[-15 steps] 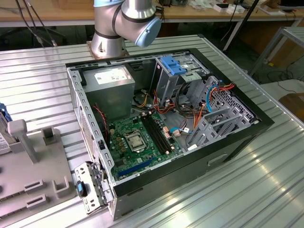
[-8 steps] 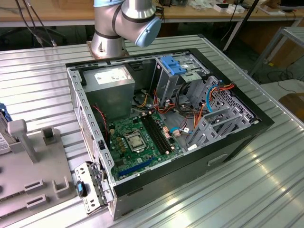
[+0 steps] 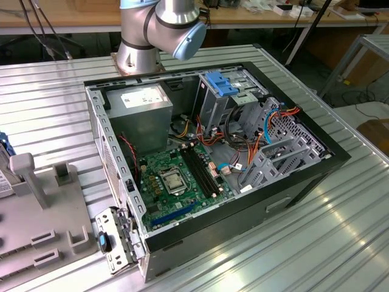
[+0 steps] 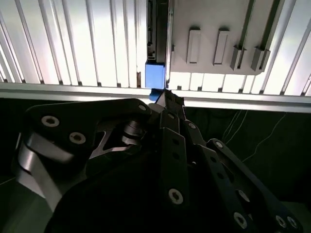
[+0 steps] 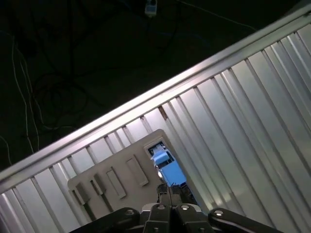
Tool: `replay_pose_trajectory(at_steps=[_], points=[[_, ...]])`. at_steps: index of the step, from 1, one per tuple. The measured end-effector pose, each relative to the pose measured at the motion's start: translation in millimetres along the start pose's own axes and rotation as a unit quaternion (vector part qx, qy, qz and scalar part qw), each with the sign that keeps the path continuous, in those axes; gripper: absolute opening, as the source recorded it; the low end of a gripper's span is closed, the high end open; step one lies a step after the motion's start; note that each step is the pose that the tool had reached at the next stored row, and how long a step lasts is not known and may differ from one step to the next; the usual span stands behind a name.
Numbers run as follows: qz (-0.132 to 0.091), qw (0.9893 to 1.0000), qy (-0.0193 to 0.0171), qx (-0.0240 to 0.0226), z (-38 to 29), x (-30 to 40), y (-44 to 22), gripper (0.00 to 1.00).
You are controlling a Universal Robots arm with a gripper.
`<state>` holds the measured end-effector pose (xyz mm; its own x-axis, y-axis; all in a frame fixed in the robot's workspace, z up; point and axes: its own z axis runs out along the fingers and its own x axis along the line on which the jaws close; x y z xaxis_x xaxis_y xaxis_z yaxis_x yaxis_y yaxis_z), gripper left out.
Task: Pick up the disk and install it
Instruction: 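Pick up the disk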
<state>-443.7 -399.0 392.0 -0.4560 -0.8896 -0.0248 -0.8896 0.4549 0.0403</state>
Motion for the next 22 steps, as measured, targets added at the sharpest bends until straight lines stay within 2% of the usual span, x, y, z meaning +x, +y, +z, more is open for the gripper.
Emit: replay_pose_trajectory(at_steps=[2,5,8,9,11,14,16,17,20,21,22], points=[[-0.017,0.9999,0.0007,-0.0004,0.0,0.0,0.0,0.11],[-0.045,0.9990,0.0018,-0.0010,0.0,0.0,0.0,0.11],[-0.072,0.9974,0.0028,-0.0014,0.1,0.0,0.0,0.11],[-0.086,0.9963,0.0032,-0.0014,0.1,0.0,0.0,0.11],[-0.100,0.9950,0.0039,-0.0008,0.4,0.0,0.0,0.11],[-0.139,0.9902,0.0061,0.0021,1.6,0.0,-0.1,0.11],[-0.157,0.9876,0.0066,0.0026,2.1,0.0,-0.1,0.11],[-0.168,0.9857,0.0071,0.0035,2.5,0.1,-0.1,0.11],[-0.189,0.9818,0.0085,0.0059,3.2,0.1,-0.1,0.11],[-0.202,0.9793,0.0088,0.0068,3.7,0.1,-0.2,0.11],[-0.218,0.9758,0.0091,0.0075,4.2,0.1,-0.2,0.11]])
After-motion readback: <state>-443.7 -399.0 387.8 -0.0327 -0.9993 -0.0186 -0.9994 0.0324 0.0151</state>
